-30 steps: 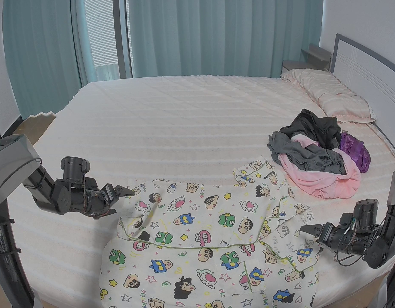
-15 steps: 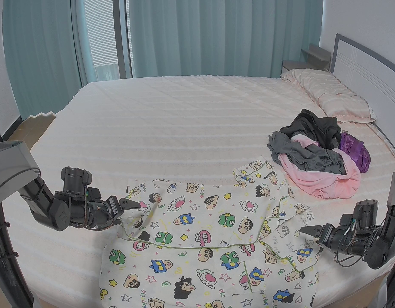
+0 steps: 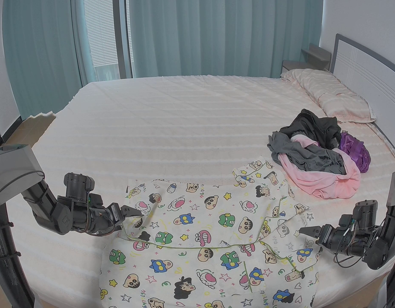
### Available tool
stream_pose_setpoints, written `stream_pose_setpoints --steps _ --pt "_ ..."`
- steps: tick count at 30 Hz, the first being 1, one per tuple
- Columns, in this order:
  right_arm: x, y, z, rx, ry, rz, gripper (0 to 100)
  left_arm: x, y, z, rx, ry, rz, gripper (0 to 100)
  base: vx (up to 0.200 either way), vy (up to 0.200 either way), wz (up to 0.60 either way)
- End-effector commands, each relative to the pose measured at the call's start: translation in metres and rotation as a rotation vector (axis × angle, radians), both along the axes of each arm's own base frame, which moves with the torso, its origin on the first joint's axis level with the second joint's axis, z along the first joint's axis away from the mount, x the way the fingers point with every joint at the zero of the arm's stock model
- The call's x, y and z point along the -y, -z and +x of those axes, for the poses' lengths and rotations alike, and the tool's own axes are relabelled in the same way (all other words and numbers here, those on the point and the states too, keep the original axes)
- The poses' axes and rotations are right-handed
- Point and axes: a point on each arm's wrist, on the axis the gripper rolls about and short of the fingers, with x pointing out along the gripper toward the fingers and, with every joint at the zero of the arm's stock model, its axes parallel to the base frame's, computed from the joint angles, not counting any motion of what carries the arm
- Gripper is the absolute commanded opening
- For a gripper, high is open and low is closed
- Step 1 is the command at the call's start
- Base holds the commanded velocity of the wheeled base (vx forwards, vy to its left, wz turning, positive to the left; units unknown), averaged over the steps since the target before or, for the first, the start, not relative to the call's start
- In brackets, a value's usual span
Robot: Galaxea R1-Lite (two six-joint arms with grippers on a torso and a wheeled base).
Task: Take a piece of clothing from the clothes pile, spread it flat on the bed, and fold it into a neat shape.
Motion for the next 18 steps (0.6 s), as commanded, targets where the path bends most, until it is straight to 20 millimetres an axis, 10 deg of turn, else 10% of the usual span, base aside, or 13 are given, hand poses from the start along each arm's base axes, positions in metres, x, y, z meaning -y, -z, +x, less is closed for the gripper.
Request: stream_pose_setpoints --steps 1,2,18 --pt "0.0 0.0 0.0 0.0 -0.002 0.0 100 0.0 0.007 0.001 -0.019 0.001 0.003 100 0.0 0.0 0.0" --pt "0.0 0.0 0.0 0.0 -0.002 0.0 100 0.0 0.007 0.001 -0.019 0.0 0.002 0 0.0 0.0 0.0" --pt "-0.001 0.0 -0.001 0.0 -0.007 0.0 100 -0.006 0.01 -0.029 -0.054 -0.085 0.199 0 0.0 0.0 0.0"
